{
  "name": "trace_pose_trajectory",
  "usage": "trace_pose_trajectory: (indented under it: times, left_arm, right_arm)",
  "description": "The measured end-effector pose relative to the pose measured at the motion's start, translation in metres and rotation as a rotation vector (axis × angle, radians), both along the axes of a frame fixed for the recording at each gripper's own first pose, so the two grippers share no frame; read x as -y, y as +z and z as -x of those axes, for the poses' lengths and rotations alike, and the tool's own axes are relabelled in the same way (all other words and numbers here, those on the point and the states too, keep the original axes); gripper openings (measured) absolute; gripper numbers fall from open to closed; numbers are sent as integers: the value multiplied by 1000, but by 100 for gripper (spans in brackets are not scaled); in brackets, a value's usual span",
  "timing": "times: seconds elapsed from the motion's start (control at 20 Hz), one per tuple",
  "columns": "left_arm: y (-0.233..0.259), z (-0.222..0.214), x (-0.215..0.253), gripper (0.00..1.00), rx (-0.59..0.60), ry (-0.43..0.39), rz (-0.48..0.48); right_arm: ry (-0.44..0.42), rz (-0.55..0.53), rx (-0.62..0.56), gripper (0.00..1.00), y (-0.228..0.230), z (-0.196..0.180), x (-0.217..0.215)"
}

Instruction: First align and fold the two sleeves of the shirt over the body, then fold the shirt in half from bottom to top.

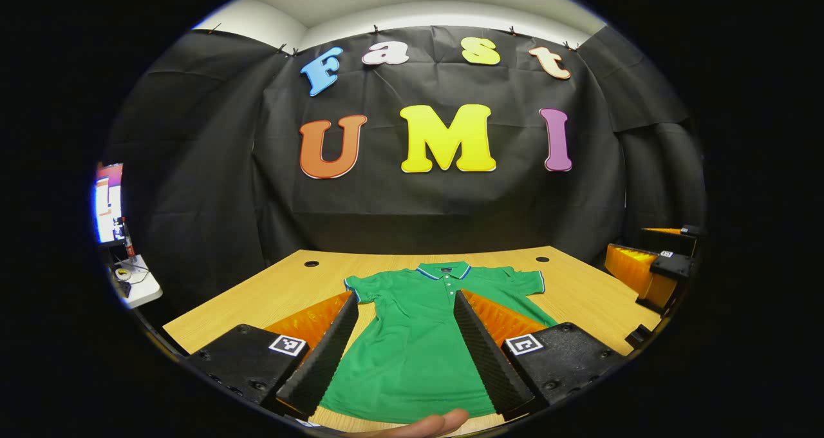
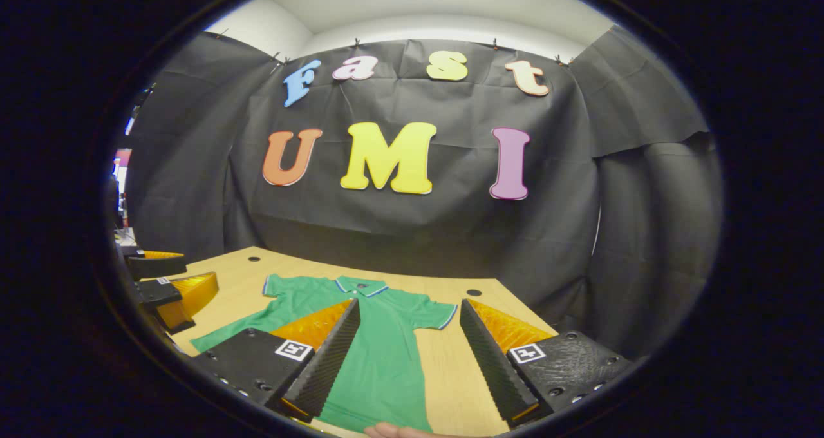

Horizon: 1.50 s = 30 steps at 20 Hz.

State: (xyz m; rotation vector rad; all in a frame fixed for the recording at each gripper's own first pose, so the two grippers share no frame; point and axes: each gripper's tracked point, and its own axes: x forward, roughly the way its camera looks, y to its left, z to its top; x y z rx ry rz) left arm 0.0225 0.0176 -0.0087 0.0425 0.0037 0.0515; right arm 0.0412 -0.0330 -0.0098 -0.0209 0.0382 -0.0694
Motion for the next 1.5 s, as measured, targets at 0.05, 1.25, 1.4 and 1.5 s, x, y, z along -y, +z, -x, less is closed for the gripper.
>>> trace_pose_trajectory:
  times: [0.05,1.25,1.4,1.5]
  left_arm:
    - [2,-5,-7,96,14,20,-3]
    - [-12,-106,-16,96,70,17,12]
    - [-18,-111,-19,96,59,17,27]
    - [-23,-113,-19,96,49,13,38]
  right_arm:
    - [-24,6,-7,95,-1,-12,11]
    - [-97,-456,-651,81,-203,-325,112]
    - [-111,-400,-662,75,-208,-334,108]
    - [-108,-381,-668,73,-207,-339,99]
